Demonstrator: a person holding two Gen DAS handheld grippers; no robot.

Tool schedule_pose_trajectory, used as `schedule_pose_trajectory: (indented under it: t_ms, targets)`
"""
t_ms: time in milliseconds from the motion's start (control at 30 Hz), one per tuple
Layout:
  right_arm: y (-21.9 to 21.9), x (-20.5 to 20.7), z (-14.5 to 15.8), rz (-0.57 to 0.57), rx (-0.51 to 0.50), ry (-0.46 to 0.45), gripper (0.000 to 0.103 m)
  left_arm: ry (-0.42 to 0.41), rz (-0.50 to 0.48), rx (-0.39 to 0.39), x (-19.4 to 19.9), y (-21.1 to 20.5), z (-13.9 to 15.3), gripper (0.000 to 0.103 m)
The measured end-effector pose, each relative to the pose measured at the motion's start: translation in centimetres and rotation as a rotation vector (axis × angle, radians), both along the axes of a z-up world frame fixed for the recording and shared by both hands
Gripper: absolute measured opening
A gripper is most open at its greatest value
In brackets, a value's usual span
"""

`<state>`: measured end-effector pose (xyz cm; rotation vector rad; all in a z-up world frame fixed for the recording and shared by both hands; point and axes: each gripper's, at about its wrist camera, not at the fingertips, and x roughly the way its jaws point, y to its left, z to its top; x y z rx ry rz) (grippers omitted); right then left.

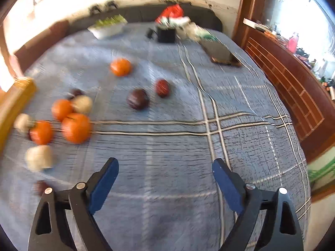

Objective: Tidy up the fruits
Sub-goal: 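Grasp the round beige cylinder with the left tool while the right tool grasps the beige block, then carry both beige pieces over the yellow tray and open both tools to drop them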

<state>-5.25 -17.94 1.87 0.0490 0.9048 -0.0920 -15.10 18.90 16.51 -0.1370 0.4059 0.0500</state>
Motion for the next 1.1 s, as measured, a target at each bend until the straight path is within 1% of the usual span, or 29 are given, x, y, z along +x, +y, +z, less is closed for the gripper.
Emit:
schedule_pose_trajectory:
  t_ms: [67,100,133,233,300,400,467,533,600,633,667,700,733,767,900,1033,1067,1100]
  targets:
    - [0.8,-1.1,1.3,0.048,0.023,-0.047,0.093,0.026,-0.054,-0.089,0.7,0.9,-0.8,0.101]
    - [1.4,-1.6,1.9,0.083,0.034,-0.066,0.093,0.064,-0.079,-0.123,1.3,0.7,-1.8,0.101]
    - [2.2,-2.0,2.5,0.124,0.053,-0.079,0.093,0.101,-0.092,-0.137,1.9,0.5,-2.5,0.101]
    - [4.7,-2.3,3.2,0.233,0.097,-0.088,0.091,0.205,-0.133,-0.134,4.3,-1.1,-5.2,0.101]
    - [6.5,-2.2,3.2,0.284,0.099,-0.088,0.088,0.246,-0.151,-0.125,5.6,-2.0,-6.7,0.101]
    - [8.8,-1.3,2.7,0.346,0.099,-0.072,0.083,0.301,-0.194,-0.142,7.8,-2.6,-8.7,0.101]
    - [10.1,-0.9,2.0,0.372,0.072,-0.068,0.082,0.327,-0.207,-0.131,8.9,-3.2,-9.5,0.099]
    - [10.9,-0.4,1.1,0.397,0.061,-0.046,0.077,0.346,-0.236,-0.098,10.5,-4.1,-10.4,0.092]
    - [11.3,0.2,0.4,0.409,0.062,-0.021,0.076,0.381,-0.259,-0.074,11.8,-4.9,-11.2,0.076]
    - [11.4,0.4,0.2,0.413,0.063,-0.016,0.075,0.4,-0.273,-0.071,12.4,-5.1,-11.7,0.074]
    - [11.5,0.6,0.0,0.413,0.067,-0.009,0.074,0.415,-0.286,-0.069,13.1,-5.5,-12.2,0.073]
    - [11.4,0.9,-0.2,0.414,0.077,0.001,0.071,0.421,-0.288,-0.061,13.6,-5.6,-12.6,0.073]
    - [11.4,1.1,-0.3,0.417,0.086,0.008,0.066,0.425,-0.293,-0.047,14.0,-5.9,-12.9,0.073]
    - [11.3,1.2,-0.5,0.419,0.096,0.016,0.064,0.433,-0.301,-0.035,14.4,-6.2,-13.1,0.073]
    - [11.2,1.4,-0.9,0.426,0.117,0.026,0.062,0.444,-0.325,0.001,15.7,-7.3,-14.1,0.073]
    - [11.4,1.6,-1.1,0.436,0.126,0.03,0.057,0.47,-0.34,0.009,17.0,-8.0,-15.1,0.073]
    - [11.4,1.6,-1.1,0.438,0.127,0.03,0.056,0.47,-0.344,0.011,17.1,-8.2,-15.2,0.066]
    - [11.4,1.5,-1.0,0.442,0.129,0.029,0.054,0.461,-0.356,0.006,17.2,-8.4,-15.1,0.057]
